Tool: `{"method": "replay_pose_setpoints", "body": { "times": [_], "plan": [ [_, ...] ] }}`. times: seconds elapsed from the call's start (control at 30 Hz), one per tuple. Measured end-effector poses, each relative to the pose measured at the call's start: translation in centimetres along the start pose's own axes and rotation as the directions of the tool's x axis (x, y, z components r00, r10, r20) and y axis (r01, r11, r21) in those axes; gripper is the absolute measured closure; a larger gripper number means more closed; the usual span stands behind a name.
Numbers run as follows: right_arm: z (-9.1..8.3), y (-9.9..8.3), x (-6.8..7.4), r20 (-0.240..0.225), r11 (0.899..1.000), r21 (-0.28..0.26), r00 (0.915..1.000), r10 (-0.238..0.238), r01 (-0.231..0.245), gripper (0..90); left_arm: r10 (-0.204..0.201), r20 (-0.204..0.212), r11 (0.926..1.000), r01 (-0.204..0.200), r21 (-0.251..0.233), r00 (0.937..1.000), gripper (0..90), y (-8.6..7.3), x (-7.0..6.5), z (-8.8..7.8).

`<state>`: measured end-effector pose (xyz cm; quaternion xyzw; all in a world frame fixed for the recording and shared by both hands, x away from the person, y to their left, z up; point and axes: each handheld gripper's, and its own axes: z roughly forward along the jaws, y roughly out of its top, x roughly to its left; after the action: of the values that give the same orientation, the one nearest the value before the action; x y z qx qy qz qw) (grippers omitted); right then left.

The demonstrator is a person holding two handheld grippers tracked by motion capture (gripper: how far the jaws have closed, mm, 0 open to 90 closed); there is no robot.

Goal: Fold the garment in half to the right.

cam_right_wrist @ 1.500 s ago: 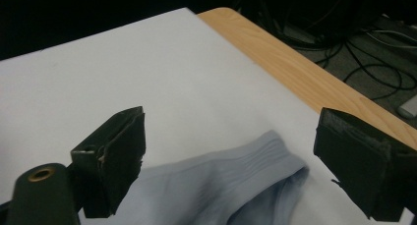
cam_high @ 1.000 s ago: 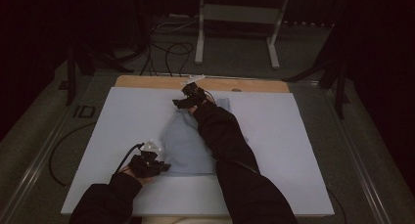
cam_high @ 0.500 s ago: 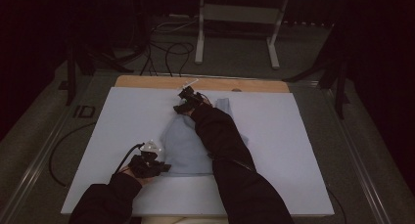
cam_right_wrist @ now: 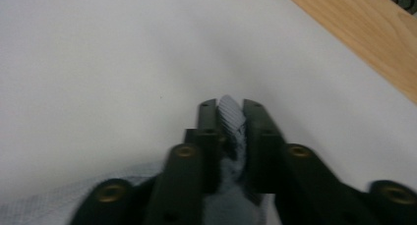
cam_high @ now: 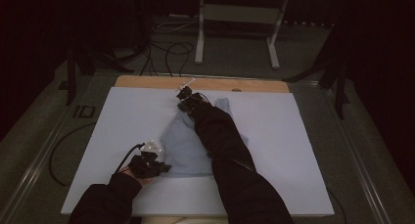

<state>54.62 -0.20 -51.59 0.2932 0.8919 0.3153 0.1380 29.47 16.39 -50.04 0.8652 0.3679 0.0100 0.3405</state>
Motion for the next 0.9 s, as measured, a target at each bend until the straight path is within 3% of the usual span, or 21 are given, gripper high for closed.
{"method": "replay_pose_setpoints", "body": {
  "times": [0.13, 0.37, 0.9],
  "plan": [
    [-0.6, 0.3, 0.0, -0.013, 1.0, 0.01, 0.9998, -0.017, 0.017, 86.1, 0.006, -0.001, 1.0, -0.006, 0.004, 1.0, 86.5, 0.1, -0.2, 0.0],
    [-1.9, 0.7, -0.2, -0.036, 0.999, -0.026, 0.9991, -0.023, 0.022, 86.4, 0.014, 0.015, 0.9999, -0.014, 0.005, 0.9998, 86.7, 0.3, -0.5, -0.2],
    [-5.4, 1.5, -0.7, -0.038, 0.996, -0.08, 0.9982, -0.047, 0.044, 86.5, 0.048, 0.019, 0.9989, -0.048, -0.001, 0.9987, 87.0, 1.1, -1.3, -0.6]
  ]
}}
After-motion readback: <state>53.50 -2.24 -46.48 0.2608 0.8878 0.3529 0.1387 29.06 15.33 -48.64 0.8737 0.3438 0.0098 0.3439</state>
